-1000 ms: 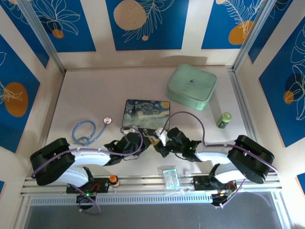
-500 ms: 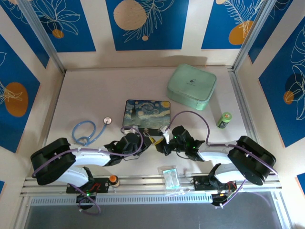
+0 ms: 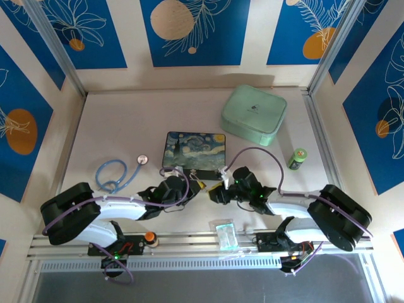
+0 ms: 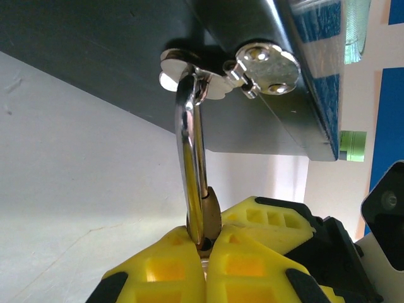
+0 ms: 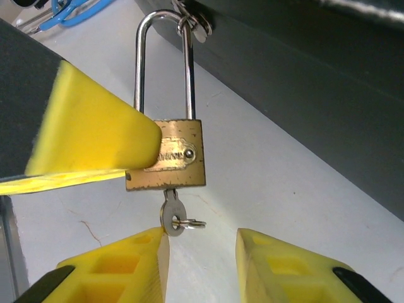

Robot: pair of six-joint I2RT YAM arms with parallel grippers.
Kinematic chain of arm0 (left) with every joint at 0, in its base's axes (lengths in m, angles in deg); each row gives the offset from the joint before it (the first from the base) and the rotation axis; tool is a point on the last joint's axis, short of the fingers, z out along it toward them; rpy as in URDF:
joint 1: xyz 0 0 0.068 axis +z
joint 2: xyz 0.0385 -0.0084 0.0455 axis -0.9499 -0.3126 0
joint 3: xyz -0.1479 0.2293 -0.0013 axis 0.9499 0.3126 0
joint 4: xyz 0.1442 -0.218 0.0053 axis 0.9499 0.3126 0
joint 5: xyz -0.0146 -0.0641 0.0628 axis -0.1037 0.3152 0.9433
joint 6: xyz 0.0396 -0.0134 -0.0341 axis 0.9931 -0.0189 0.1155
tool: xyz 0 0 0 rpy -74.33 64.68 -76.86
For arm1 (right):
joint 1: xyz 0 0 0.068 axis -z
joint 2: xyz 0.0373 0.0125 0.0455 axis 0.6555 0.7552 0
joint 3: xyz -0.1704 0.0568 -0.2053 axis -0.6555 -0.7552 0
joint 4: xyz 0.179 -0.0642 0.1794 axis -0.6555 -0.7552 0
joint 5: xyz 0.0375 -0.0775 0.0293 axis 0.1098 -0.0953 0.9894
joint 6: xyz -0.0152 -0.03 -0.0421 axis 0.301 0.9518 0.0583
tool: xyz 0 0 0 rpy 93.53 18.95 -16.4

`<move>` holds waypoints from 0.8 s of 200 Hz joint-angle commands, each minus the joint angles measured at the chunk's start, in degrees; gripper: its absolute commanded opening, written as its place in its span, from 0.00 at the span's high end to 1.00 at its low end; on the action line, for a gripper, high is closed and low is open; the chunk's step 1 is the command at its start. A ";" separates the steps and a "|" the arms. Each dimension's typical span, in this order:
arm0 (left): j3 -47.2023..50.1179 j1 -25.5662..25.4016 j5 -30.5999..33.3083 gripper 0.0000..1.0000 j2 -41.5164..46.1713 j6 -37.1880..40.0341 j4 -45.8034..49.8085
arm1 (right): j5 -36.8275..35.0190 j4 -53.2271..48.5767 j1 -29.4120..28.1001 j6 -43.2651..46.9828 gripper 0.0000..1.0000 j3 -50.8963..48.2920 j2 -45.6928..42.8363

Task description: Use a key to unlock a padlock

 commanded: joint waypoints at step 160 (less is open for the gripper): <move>-2.71 -0.19 9.13 1.00 4.86 7.81 21.96 | -4.45 -35.12 12.19 -14.21 0.00 15.04 -11.75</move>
